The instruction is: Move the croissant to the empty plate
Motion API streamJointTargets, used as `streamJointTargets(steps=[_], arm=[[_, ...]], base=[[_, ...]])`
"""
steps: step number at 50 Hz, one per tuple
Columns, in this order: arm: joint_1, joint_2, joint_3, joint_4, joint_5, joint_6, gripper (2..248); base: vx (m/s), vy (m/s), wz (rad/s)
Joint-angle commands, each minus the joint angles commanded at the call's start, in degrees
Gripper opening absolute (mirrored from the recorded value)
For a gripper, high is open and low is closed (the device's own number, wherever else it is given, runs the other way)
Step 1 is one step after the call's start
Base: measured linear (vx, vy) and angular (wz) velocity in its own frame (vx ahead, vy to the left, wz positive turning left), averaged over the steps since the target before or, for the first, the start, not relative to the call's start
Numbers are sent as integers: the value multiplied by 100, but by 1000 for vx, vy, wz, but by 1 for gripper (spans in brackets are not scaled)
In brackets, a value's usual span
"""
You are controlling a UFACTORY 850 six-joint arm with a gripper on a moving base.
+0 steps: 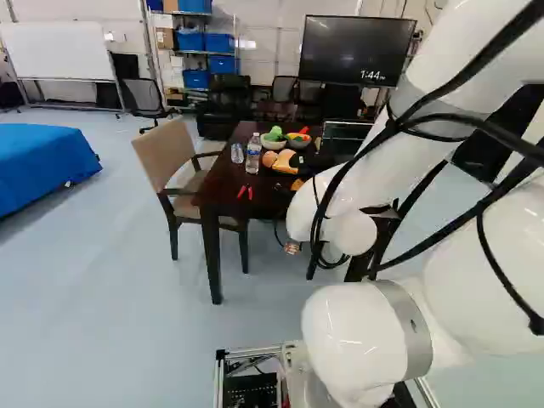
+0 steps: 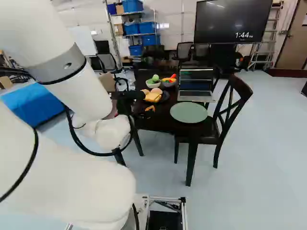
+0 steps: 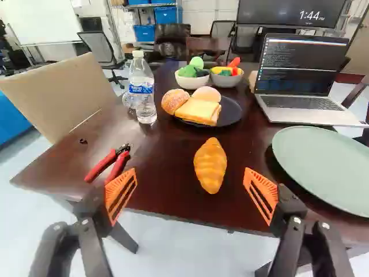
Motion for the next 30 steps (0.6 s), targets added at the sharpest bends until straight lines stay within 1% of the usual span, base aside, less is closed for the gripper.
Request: streamJointTargets(steps=[30], arm=[[0, 0, 0, 0, 0, 0, 247]], base=[[0, 0, 0]])
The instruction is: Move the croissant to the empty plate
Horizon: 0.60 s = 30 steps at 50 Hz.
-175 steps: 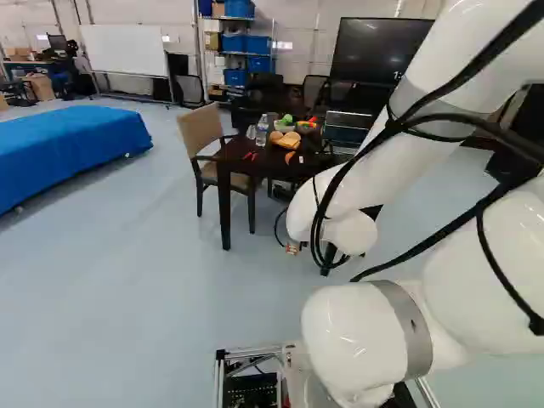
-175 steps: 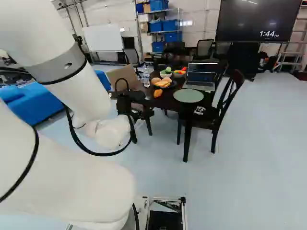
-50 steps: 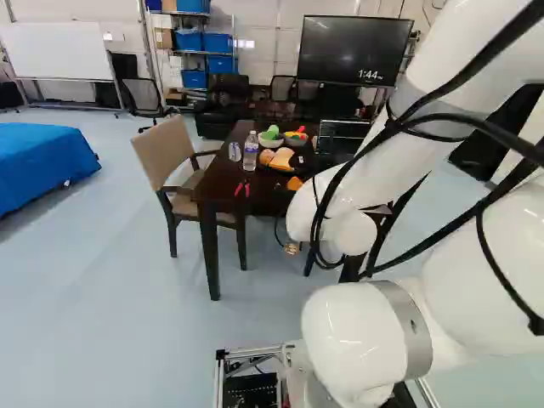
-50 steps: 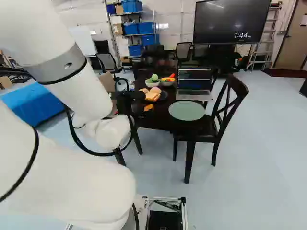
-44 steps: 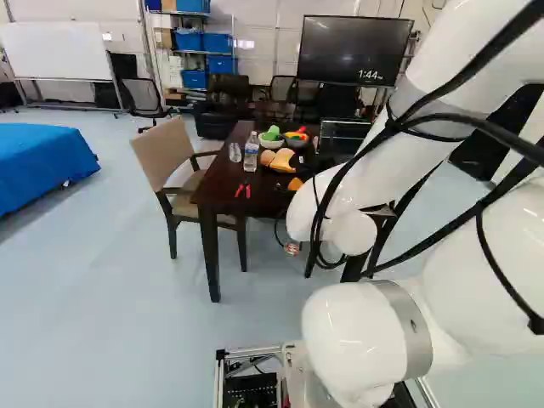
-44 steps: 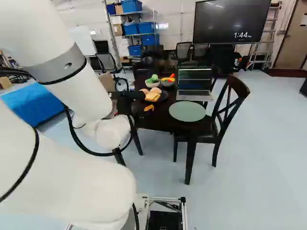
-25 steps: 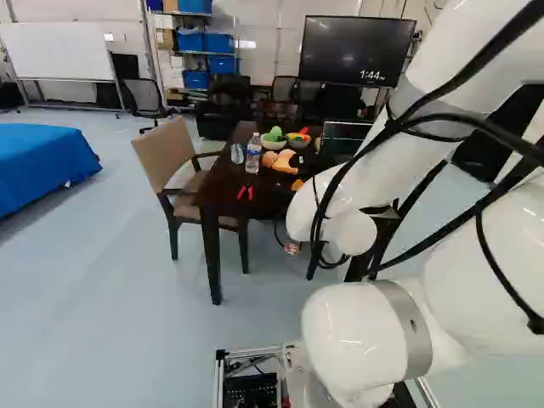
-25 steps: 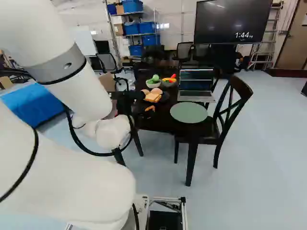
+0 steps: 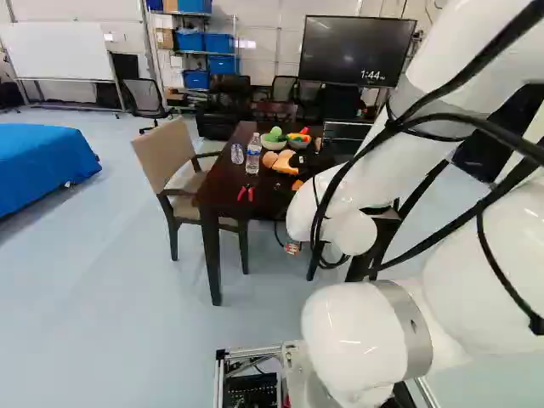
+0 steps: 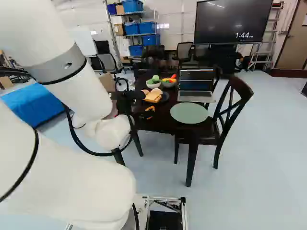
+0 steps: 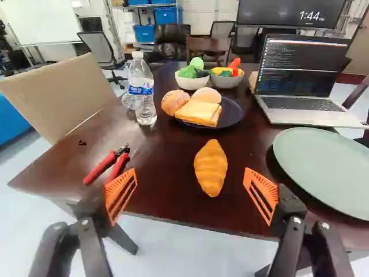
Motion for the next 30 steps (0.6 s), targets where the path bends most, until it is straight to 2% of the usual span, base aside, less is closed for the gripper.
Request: streamJointTargets(steps=[30], arm=[[0, 0, 0, 0, 0, 0, 247]], base=[[22, 1, -1]])
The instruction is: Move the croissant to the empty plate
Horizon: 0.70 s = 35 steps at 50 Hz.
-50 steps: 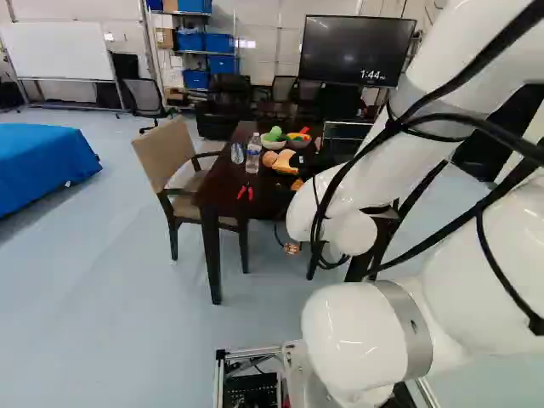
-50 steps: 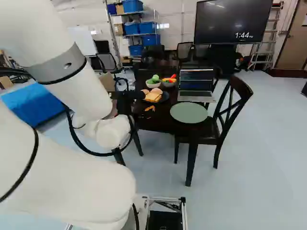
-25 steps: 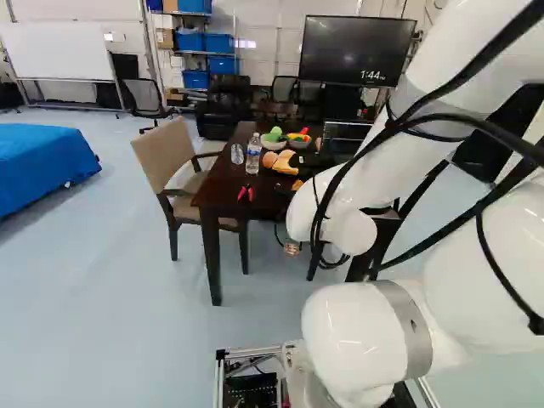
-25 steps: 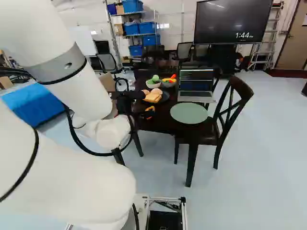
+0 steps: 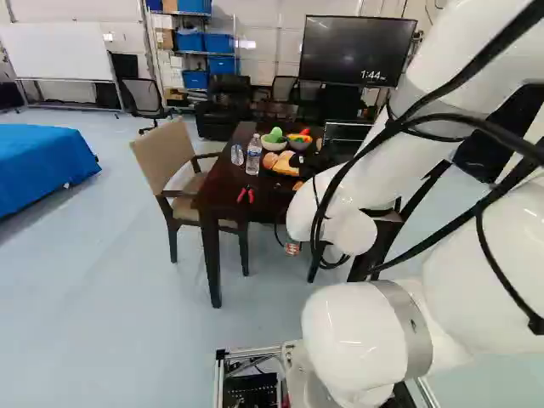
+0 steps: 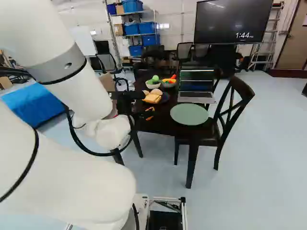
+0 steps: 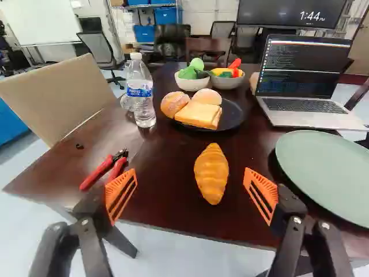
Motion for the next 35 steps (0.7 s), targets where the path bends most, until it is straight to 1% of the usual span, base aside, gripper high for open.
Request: streamJointTargets(steps=[23, 35], arm=[[0, 0, 0, 0, 0, 0, 247], [0, 0, 0, 0, 0, 0, 247]], base=[[30, 1, -2], [0, 0, 0]])
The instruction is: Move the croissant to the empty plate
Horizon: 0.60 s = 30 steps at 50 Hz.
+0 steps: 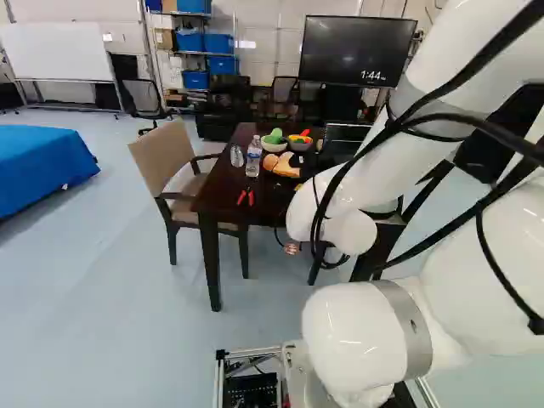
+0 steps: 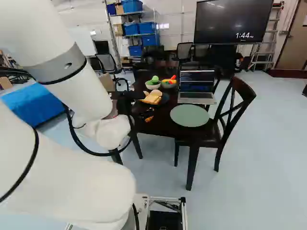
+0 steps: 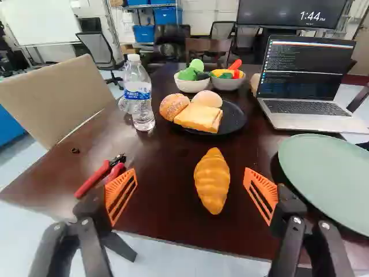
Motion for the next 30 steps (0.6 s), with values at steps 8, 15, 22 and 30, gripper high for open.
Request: streamJointTargets(steps=[8, 15, 22, 30], arm=[[0, 0, 0, 0, 0, 0, 247], [0, 0, 0, 0, 0, 0, 247], [0, 0, 0, 0, 0, 0, 247], [0, 0, 0, 0, 0, 0, 247]], base=[[0, 0, 0], [0, 0, 0], [0, 0, 0], [0, 0, 0]])
